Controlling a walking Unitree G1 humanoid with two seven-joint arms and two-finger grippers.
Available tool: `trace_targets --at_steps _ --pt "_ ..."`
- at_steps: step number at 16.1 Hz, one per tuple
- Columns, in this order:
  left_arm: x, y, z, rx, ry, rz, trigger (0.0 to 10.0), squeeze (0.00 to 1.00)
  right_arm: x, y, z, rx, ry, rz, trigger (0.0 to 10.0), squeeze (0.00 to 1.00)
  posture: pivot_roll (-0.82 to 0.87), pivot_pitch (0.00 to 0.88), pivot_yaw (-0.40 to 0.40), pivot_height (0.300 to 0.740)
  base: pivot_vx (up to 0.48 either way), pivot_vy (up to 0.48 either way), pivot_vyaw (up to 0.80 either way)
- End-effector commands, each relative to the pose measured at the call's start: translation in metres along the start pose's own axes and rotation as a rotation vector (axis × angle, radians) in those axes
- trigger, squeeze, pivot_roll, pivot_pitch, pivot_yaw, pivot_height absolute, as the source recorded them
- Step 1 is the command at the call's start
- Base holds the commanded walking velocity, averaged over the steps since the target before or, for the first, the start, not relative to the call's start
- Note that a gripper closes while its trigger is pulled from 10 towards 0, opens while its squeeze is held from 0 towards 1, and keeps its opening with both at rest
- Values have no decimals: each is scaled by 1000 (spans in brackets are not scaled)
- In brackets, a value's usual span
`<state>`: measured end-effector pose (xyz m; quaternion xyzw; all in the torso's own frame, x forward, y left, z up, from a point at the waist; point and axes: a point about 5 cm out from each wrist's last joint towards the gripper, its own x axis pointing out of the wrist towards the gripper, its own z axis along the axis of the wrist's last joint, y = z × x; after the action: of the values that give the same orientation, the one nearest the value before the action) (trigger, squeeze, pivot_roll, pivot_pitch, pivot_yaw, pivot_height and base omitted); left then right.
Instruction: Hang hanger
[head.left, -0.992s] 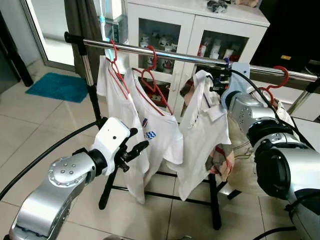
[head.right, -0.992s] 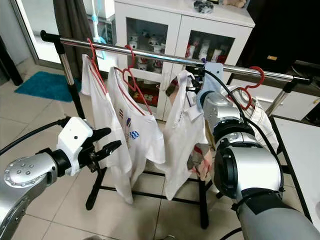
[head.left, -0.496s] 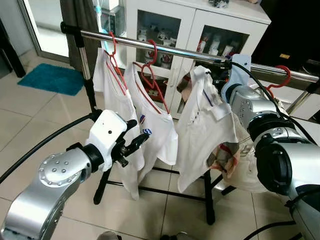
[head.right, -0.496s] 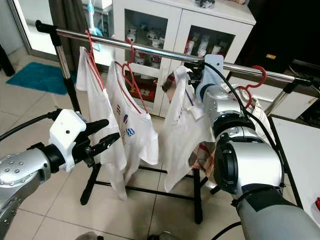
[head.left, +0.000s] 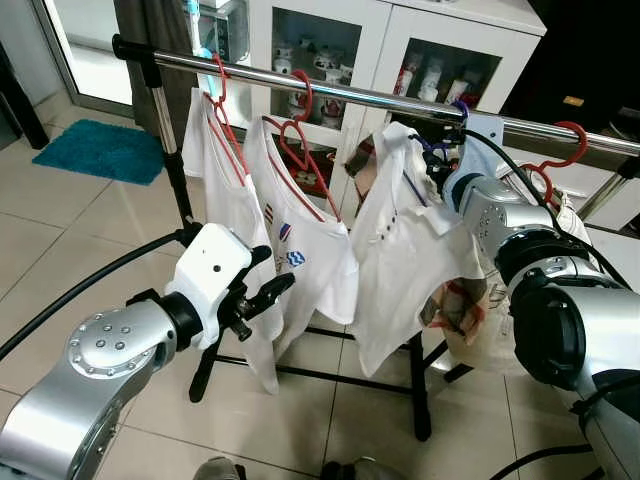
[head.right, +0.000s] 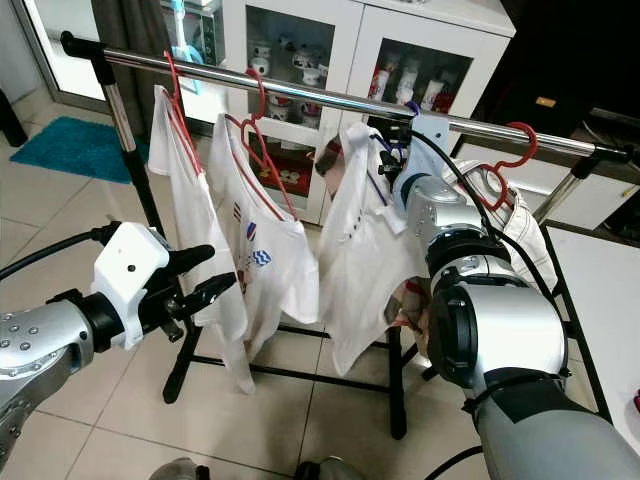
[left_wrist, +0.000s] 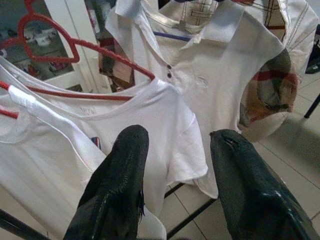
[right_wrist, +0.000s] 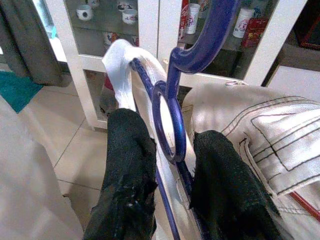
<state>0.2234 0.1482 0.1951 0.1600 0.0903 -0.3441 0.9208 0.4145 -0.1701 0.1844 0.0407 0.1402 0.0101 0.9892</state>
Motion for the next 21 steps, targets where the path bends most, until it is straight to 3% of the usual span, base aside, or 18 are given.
trace_targets --at_steps 1,2,3,10,14,17,21 --pt "-3 -1 3 9 -8 -9 10000 0 -1 -6 -6 42 11 -2 3922 0 84 123 -139 719 0 0 0" --pt "-3 -1 4 9 -7 -9 10000 0 -1 -6 -6 46 8 1 2510 0 84 123 -139 719 0 0 0" --pt "-3 -1 4 12 -5 -7 10000 0 -1 -5 -5 53 0 9 0 0 93 120 -137 719 0 0 0" --pt "-1 3 4 18 -1 3 10000 0 -1 -4 -2 31 -8 31 0 0 97 97 -138 719 0 0 0" --pt "2 8 2 9 -10 27 10000 0 -1 0 6 5 -55 66 0 0 92 41 -127 719 0 0 0" --pt "9 14 -7 -70 -7 127 10000 0 -1 2 15 -69 -110 92 0 0 85 0 -115 719 0 0 0" --pt "18 16 -17 -101 -17 202 10000 0 -2 2 9 -103 -133 122 0 0 75 0 -109 719 0 0 0"
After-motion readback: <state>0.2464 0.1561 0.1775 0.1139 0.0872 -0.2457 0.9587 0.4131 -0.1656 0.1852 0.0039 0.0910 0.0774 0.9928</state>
